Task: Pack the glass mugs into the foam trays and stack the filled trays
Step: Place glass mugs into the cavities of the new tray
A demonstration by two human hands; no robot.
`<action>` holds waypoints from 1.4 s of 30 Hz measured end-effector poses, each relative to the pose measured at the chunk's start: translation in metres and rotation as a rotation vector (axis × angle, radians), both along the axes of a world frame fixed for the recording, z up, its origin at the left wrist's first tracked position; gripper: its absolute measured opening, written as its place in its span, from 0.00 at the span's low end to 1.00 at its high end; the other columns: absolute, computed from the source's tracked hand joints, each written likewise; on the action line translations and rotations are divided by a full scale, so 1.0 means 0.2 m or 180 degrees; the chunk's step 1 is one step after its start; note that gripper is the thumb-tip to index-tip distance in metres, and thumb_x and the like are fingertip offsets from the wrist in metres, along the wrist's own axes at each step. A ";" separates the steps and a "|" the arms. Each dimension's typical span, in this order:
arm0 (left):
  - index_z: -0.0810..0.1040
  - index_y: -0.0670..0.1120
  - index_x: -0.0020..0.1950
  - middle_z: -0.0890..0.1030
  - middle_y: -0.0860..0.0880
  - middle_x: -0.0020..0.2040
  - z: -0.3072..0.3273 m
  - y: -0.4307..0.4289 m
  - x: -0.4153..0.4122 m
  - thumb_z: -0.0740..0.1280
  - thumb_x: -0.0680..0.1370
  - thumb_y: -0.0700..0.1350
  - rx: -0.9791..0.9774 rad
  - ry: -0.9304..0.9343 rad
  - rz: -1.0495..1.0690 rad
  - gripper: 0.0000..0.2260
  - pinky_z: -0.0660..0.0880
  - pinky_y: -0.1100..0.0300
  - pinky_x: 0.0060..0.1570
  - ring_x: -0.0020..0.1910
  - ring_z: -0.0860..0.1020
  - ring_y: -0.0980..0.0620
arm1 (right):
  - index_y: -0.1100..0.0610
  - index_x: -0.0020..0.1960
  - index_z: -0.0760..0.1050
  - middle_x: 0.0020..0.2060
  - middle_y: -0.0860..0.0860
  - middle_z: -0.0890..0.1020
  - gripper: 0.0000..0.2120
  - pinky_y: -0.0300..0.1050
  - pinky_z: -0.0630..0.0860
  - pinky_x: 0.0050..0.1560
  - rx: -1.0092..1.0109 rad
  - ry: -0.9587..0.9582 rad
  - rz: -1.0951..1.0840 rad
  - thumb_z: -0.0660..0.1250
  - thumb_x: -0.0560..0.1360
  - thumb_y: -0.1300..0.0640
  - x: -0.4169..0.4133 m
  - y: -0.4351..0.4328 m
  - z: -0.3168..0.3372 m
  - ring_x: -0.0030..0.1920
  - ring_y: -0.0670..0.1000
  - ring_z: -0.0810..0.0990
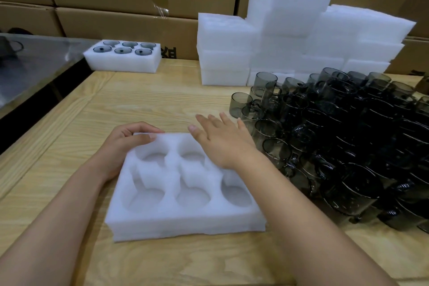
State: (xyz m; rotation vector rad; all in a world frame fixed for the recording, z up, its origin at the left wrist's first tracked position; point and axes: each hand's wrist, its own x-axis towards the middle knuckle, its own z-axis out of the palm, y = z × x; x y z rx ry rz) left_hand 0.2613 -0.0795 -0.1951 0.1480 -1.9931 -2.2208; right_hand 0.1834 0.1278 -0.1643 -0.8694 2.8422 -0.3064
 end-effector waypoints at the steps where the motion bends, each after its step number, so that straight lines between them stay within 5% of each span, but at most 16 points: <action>1: 0.83 0.41 0.42 0.83 0.42 0.38 0.00 0.00 0.00 0.68 0.68 0.38 0.0014 -0.0012 0.0010 0.06 0.78 0.60 0.32 0.34 0.81 0.47 | 0.43 0.76 0.46 0.77 0.48 0.53 0.29 0.59 0.40 0.73 -0.0004 0.0033 -0.0020 0.37 0.78 0.36 0.00 0.00 0.00 0.76 0.53 0.44; 10: 0.82 0.38 0.45 0.83 0.42 0.40 -0.02 0.00 -0.01 0.70 0.66 0.38 -0.0005 0.0049 0.0116 0.09 0.78 0.62 0.33 0.35 0.82 0.48 | 0.54 0.67 0.66 0.60 0.56 0.76 0.29 0.54 0.62 0.61 -0.0155 0.0584 -0.0314 0.42 0.79 0.37 0.08 0.00 0.02 0.63 0.58 0.70; 14: 0.79 0.36 0.45 0.83 0.45 0.38 -0.03 0.00 -0.01 0.70 0.67 0.40 0.0014 0.0118 0.0196 0.10 0.78 0.63 0.33 0.35 0.82 0.50 | 0.56 0.61 0.71 0.57 0.54 0.77 0.24 0.51 0.65 0.54 -0.0342 0.1485 -0.0494 0.48 0.80 0.40 0.11 0.07 0.10 0.58 0.58 0.73; 18: 0.80 0.36 0.44 0.83 0.46 0.37 -0.02 0.01 -0.02 0.68 0.67 0.40 -0.0001 0.0149 0.0216 0.10 0.78 0.64 0.33 0.35 0.82 0.51 | 0.59 0.61 0.72 0.57 0.58 0.73 0.18 0.49 0.66 0.44 -0.1036 0.2250 -0.1482 0.59 0.78 0.47 0.10 0.28 0.24 0.54 0.61 0.73; 24: 0.80 0.36 0.46 0.83 0.45 0.39 -0.03 0.00 -0.02 0.67 0.68 0.40 -0.0017 0.0151 0.0177 0.10 0.78 0.63 0.34 0.36 0.82 0.50 | 0.66 0.66 0.63 0.64 0.64 0.68 0.25 0.52 0.70 0.42 -0.0195 0.1059 -0.2418 0.63 0.78 0.50 -0.01 0.46 0.28 0.57 0.67 0.75; 28: 0.80 0.35 0.47 0.83 0.46 0.39 -0.03 0.00 -0.02 0.67 0.68 0.41 -0.0014 0.0161 0.0158 0.11 0.78 0.63 0.34 0.36 0.82 0.50 | 0.65 0.57 0.72 0.52 0.62 0.78 0.16 0.50 0.72 0.39 -0.0021 0.0619 -0.2481 0.63 0.78 0.53 -0.05 0.47 0.25 0.51 0.64 0.78; 31: 0.80 0.36 0.46 0.83 0.44 0.39 -0.04 0.00 -0.02 0.69 0.68 0.40 0.0018 0.0162 0.0129 0.10 0.78 0.62 0.34 0.36 0.82 0.49 | 0.64 0.48 0.73 0.42 0.60 0.76 0.07 0.48 0.70 0.36 -0.0044 0.0721 -0.2469 0.63 0.78 0.59 -0.04 0.46 0.25 0.46 0.63 0.77; 36: 0.81 0.37 0.45 0.83 0.44 0.40 -0.04 -0.01 -0.02 0.69 0.68 0.40 0.0028 0.0173 0.0110 0.10 0.79 0.61 0.35 0.37 0.82 0.48 | 0.61 0.38 0.67 0.38 0.60 0.73 0.11 0.47 0.68 0.36 -0.0386 0.1011 -0.2360 0.63 0.77 0.62 0.01 0.46 0.30 0.40 0.61 0.73; 40: 0.80 0.35 0.47 0.83 0.44 0.41 -0.04 0.00 -0.02 0.68 0.68 0.41 0.0039 0.0187 0.0100 0.12 0.79 0.62 0.36 0.38 0.82 0.48 | 0.58 0.48 0.79 0.44 0.58 0.81 0.08 0.44 0.70 0.42 -0.1353 0.1076 -0.1650 0.65 0.77 0.55 0.10 0.40 0.34 0.45 0.59 0.76; 42: 0.80 0.35 0.47 0.83 0.44 0.40 -0.04 0.00 -0.02 0.70 0.68 0.40 0.0018 0.0184 0.0072 0.11 0.79 0.61 0.36 0.38 0.82 0.48 | 0.54 0.45 0.82 0.42 0.52 0.84 0.06 0.41 0.71 0.44 -0.1902 0.0792 -0.1102 0.68 0.74 0.54 0.17 0.33 0.35 0.45 0.53 0.78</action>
